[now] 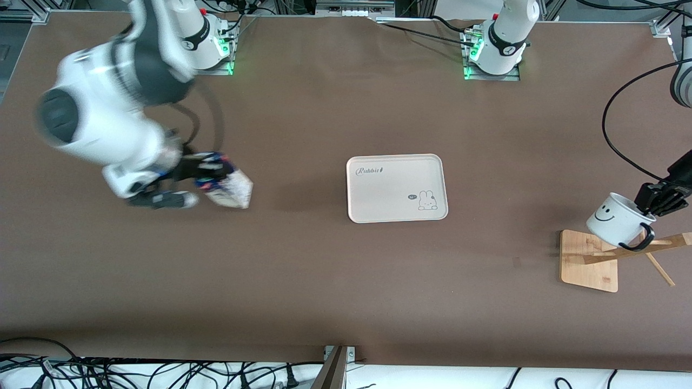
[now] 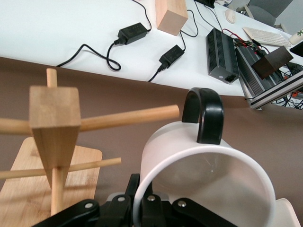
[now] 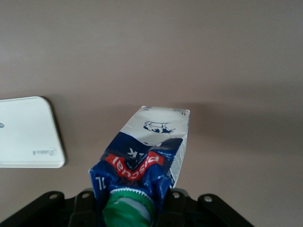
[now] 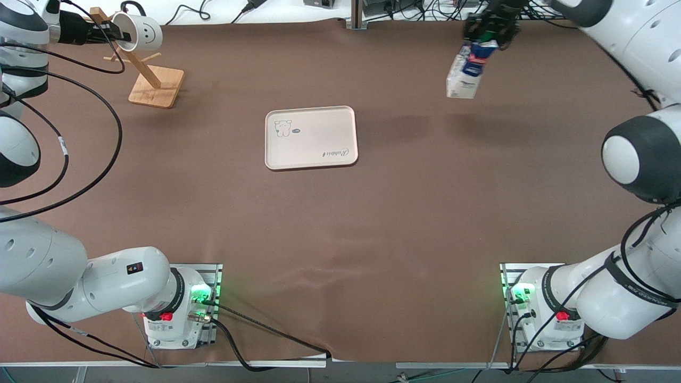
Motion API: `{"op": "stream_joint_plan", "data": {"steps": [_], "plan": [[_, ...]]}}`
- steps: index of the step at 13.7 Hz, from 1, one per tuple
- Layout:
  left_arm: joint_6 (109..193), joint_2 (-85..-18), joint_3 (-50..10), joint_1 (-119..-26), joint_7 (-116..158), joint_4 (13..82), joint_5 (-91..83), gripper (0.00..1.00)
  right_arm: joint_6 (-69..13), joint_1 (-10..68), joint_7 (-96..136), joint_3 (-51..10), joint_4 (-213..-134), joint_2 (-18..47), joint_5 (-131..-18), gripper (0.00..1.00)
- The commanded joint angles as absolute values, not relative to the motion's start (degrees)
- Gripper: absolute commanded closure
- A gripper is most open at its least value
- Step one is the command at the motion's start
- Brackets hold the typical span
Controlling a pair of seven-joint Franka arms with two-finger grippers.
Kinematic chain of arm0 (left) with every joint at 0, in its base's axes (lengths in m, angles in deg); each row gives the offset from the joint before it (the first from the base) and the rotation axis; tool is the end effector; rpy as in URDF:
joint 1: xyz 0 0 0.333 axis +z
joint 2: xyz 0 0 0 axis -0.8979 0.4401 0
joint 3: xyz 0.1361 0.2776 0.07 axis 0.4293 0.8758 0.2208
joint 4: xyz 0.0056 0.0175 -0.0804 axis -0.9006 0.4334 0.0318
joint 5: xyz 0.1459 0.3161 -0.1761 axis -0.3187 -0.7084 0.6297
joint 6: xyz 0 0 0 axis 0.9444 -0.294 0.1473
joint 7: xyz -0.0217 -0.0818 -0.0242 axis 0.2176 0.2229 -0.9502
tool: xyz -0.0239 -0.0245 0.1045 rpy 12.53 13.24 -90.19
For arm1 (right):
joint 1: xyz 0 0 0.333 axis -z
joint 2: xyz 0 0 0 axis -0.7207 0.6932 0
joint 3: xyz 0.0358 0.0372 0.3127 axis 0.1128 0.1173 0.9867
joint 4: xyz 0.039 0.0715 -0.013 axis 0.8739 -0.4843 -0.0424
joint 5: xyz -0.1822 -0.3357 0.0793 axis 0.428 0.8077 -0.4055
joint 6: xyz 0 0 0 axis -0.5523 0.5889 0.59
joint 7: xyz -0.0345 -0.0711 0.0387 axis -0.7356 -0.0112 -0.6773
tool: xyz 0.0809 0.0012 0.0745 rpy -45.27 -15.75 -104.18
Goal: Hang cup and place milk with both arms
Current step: 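Carry the milk carton away from the tray with the right gripper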
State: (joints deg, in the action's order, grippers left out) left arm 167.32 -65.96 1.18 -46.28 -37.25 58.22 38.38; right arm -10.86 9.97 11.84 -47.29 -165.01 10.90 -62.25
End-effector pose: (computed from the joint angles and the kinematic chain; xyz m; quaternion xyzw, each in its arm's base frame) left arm 0.5900 0.2036 0.4167 0.9348 0.0124 0.2771 0.2219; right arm 0.6246 0.1248 0.4526 -0.9898 0.0333 0.0826 0.1116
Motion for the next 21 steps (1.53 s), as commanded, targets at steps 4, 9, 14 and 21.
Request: {"op": "stream_joint_plan", "data": {"steps": [4, 9, 14, 21], "plan": [[165.57, -64.15, 1.39, -45.43, -39.61, 55.59, 40.16, 1.00, -12.22, 19.74, 28.45, -47.43, -171.07, 15.41, -62.97, 0.88], [163.90, -64.15, 2.09, -44.99, -39.87, 55.85, 39.81, 1.00, -17.11, 19.31, 32.95, -47.34, -177.39, 14.27, -56.80, 0.91], [161.27, -63.01, 4.28, -45.08, -39.87, 55.41, 39.37, 1.00, -19.52, 19.48, 35.14, -47.60, -181.53, 11.11, -57.32, 0.86], [160.73, -62.30, 4.81, -45.17, -46.29, 52.97, 39.28, 0.51, -25.22, 20.62, 43.30, -47.43, -182.86, 13.74, -61.36, 0.18]]}}
